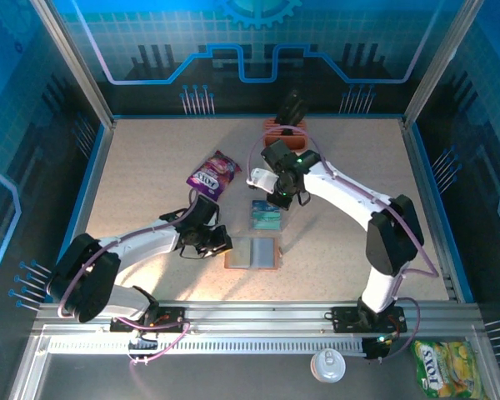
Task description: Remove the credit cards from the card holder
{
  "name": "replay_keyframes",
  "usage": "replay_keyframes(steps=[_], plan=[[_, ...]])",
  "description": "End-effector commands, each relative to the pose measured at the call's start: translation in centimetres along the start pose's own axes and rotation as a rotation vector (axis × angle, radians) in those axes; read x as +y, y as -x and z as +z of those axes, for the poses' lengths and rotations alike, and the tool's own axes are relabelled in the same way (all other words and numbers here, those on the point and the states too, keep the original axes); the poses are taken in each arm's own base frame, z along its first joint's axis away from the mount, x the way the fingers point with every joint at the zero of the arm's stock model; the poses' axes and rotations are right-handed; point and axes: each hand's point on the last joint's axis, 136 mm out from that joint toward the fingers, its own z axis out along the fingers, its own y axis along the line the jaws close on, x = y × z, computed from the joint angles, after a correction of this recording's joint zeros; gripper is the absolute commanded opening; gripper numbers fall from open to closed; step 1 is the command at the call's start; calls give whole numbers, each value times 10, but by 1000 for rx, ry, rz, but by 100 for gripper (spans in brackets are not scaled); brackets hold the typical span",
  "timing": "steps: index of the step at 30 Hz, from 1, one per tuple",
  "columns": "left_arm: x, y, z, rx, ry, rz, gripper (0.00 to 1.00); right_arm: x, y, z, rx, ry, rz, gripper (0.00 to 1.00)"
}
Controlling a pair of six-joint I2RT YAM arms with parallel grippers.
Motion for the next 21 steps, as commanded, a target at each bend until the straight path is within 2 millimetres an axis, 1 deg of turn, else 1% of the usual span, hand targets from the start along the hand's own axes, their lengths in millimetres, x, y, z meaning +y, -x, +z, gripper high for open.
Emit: replay_keyframes(steps=[1,7,13,17,21], plan=[[19,-6,6,21,50,-13,11,12,16,-12,-125,30,138,16],[23,-10,10,32,41,-24,11,39,24,-18,-219,133,295,18],[27,-15,14,46,39,-34,11,72,31,-19,-269,222,355,21],[28,-17,15,52,35,-37,11,87,33,-13,-261,246,401,21],[29,-19,14,52,29,-41,11,98,33,-2,-255,266,480,21]])
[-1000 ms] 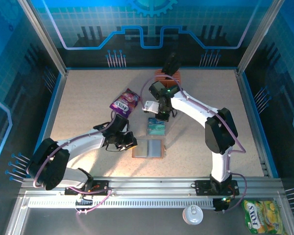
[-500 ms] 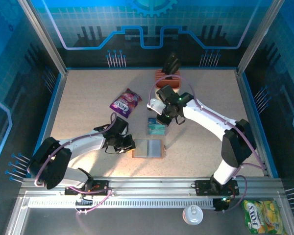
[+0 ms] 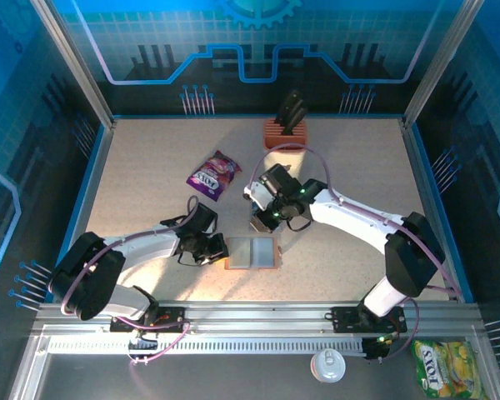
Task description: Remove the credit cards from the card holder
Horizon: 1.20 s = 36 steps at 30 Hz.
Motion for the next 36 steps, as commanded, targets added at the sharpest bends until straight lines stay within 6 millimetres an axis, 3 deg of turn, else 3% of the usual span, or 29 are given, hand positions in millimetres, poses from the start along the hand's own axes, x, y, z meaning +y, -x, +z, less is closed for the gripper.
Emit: replay_keyframes(steps=[1,12,23,36], plan=[[6,-7,1,21,-1,-23,11,15,3,5,-43,50,103,21],[-4,2,-13,-43,-19,-7,11,52,-14,40,-34,168,302,19],[-7,7,-1,-23,-16,-13,9,52,-35,64,61,166,525,10],[3,2,6,-3,3,-27,9,52,-44,87,123,166,616,25]])
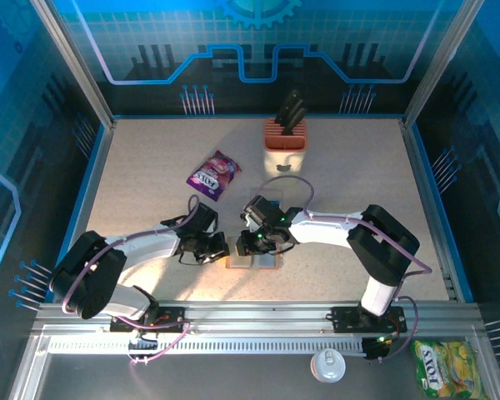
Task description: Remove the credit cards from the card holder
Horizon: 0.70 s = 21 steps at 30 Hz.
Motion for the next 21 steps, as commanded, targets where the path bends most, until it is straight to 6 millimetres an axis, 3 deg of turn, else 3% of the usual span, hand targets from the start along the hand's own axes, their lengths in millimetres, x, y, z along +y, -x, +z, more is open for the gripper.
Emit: replay_keyframes(steps=[1,21], plan=[[7,-3,4,11,16,-34,9,8,0,5,8,11,24,25],[19,-14,8,40,34,-53,9,-7,-9,0,12,-85,52,35]])
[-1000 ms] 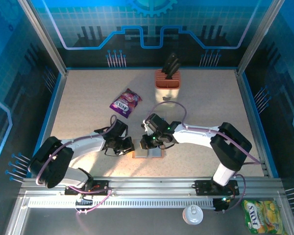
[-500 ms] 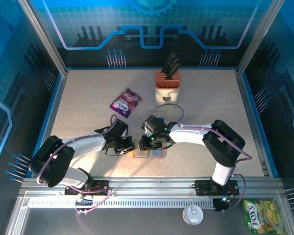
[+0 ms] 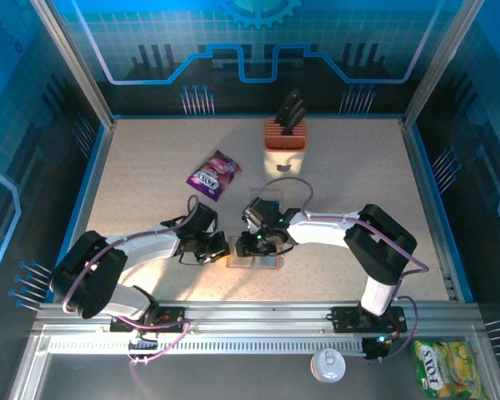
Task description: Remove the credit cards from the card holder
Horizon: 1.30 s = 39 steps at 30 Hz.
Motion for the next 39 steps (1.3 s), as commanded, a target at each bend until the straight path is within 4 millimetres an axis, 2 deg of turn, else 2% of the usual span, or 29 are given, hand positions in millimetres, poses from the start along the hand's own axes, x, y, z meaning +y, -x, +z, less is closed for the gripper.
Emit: replay_keyframes(steps=[1,13,24,30,35,36,39], plan=[[23,-15,4,43,60,-41,9,-1,-3,-4,3,-47,-1,35],[26,-17,2,48,72,-40,9,-17,-7,-13,5,-98,-1,35],[25,-18,-2,46,76,-39,9,-16,-11,-13,22,-46,-29,32],[18,-14,-8,30,66,-34,10,-21,-10,-12,12,-24,-14,32],[8,-10,-17,4,43,-15,12,-15,-4,-14,-17,46,-17,31],[7,-9,-18,-1,41,-14,12,-21,-10,-11,-5,45,-9,30],[2,-8,-23,-14,22,-16,13,-23,-12,-10,-2,65,-6,30]])
